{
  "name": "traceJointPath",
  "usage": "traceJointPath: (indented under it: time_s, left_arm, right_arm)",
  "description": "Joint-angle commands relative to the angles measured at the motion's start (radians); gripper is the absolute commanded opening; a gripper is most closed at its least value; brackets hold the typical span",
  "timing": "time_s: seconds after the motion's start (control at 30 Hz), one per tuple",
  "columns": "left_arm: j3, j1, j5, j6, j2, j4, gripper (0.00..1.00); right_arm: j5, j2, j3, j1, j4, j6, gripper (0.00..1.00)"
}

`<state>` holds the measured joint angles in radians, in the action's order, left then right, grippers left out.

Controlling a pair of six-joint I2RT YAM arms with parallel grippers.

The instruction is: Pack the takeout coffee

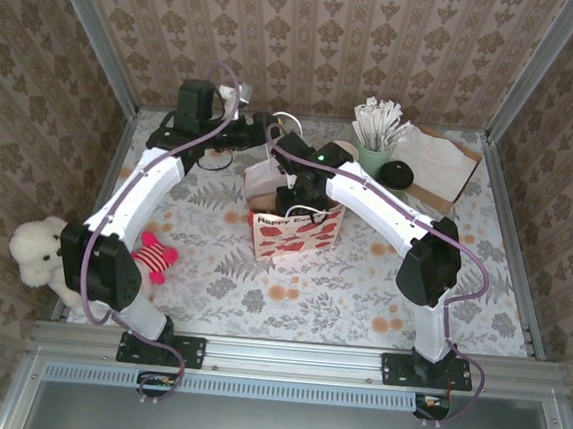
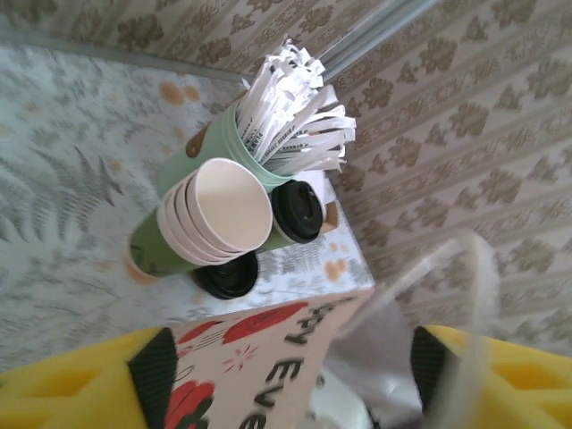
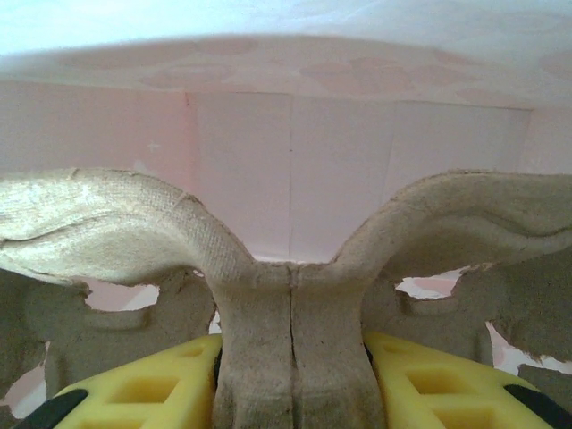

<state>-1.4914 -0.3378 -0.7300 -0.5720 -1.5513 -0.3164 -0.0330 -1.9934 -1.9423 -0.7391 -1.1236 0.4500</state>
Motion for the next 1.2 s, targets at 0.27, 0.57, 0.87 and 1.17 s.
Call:
traceJointPath:
  time_s: [0.27,0.57,0.87,1.17]
  left_arm:
    - [0.25,-0.178,0.13,0.608,0.416,-0.001,1.0]
    - [0.292,-0.331,-0.036,0.943,0.467,-0.033,0.72]
    - [0.231,-0.379,-0.086,1.011,0.376,-0.115,0.51]
    - [0.214,-0.385,-0.148,1.034,0.374,-0.143,0.15]
  right_arm:
    - [-0.009,0.02,-0.001,0.004,-0.033,0.038,0.41]
    - [-0.021,0.001,-0.003,0.003,-0.02,0.064,0.41]
    - [0.003,0.006,0.014,0.0,-0.013,0.088,0.41]
    - [0.016,-0.008,0.013,0.002,-0.018,0.112,0.41]
